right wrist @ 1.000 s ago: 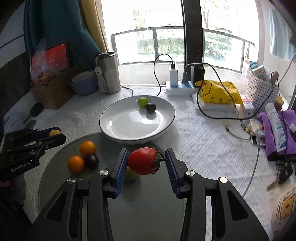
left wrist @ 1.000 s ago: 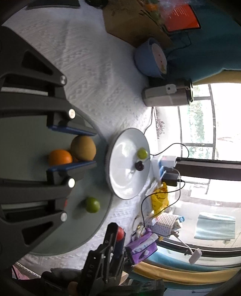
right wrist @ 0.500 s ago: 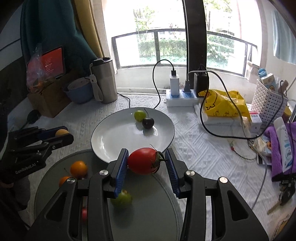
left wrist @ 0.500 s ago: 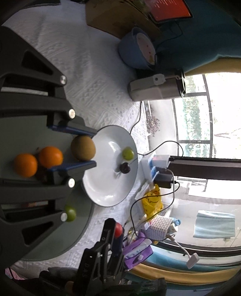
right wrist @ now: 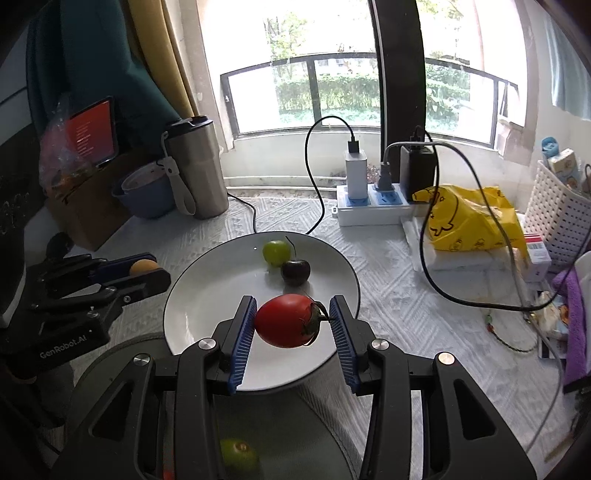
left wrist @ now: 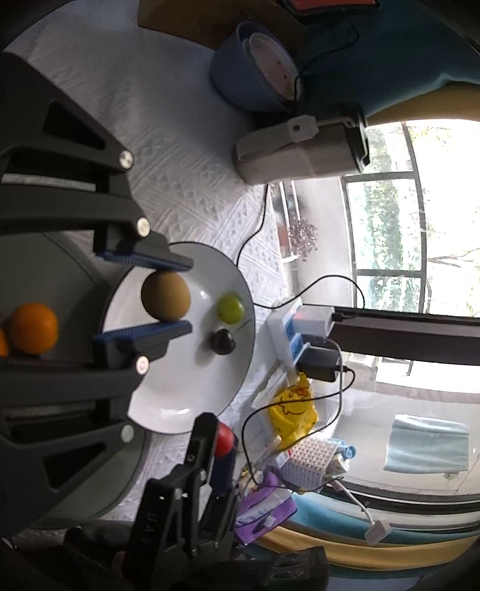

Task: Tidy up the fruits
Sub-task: 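Carry the brown fruit in the left tool while the right tool carries the tomato to the plate, then open the left tool over the plate while the right tool releases the tomato there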

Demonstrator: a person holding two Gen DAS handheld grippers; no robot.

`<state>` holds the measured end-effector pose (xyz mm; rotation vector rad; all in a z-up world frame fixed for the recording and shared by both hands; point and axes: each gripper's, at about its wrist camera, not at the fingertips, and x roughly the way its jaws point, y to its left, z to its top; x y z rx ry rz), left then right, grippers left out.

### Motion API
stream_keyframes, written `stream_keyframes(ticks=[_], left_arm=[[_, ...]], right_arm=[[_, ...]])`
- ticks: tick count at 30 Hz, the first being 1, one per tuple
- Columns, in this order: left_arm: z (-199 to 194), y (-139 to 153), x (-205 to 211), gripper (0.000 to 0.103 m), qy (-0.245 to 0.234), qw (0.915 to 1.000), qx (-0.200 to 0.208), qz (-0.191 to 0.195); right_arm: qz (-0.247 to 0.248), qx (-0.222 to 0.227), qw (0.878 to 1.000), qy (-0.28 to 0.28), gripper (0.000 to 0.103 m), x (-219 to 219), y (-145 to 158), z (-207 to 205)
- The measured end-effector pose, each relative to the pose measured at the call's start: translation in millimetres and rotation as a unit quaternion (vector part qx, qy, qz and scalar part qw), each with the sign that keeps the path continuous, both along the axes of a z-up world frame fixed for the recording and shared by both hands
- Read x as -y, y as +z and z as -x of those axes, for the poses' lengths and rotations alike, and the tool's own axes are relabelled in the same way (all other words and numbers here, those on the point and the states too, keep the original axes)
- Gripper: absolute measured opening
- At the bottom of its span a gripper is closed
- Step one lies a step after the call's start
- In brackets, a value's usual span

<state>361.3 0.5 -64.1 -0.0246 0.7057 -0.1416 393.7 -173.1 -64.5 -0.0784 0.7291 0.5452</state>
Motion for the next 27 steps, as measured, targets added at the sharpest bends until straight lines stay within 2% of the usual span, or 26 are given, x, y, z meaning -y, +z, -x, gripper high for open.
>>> stream_keyframes(ticks=[14,19,23,25,26,27], left_arm=[[-34.8,-28.6,-5.0,0.029,-0.006,0.9975,-0.070,0.013],[-36.1,-28.1,-3.0,0.029,-0.008,0.9968,-0.079,0.010],[-28.6,-22.0,-4.7,0.032,-0.003,0.9974,-0.071,0.013],[-24.4,-17.7,-7.3,0.036,0.003,0.9977,-0.064,0.019],[-21.7,-15.1,-9.1,0.045,0.006,0.9979,-0.060,0.025],[-18.8,-12.3,-11.1,0.047,0.009,0.9980,-0.055,0.031]], right_arm=[[0.016,-0.033,0.999,0.007,0.044,-14.6,-25.6,-18.0],[0.020,-0.034,0.999,0.002,0.044,-14.7,-25.0,-17.1],[0.019,-0.028,0.999,-0.001,0.044,-13.7,-19.4,-13.8],[0.018,-0.023,1.000,-0.001,0.044,-13.3,-14.9,-10.3],[0.018,-0.020,1.000,-0.001,0.044,-13.3,-12.2,-7.8],[0.018,-0.017,1.000,0.000,0.044,-13.2,-9.5,-5.5]])
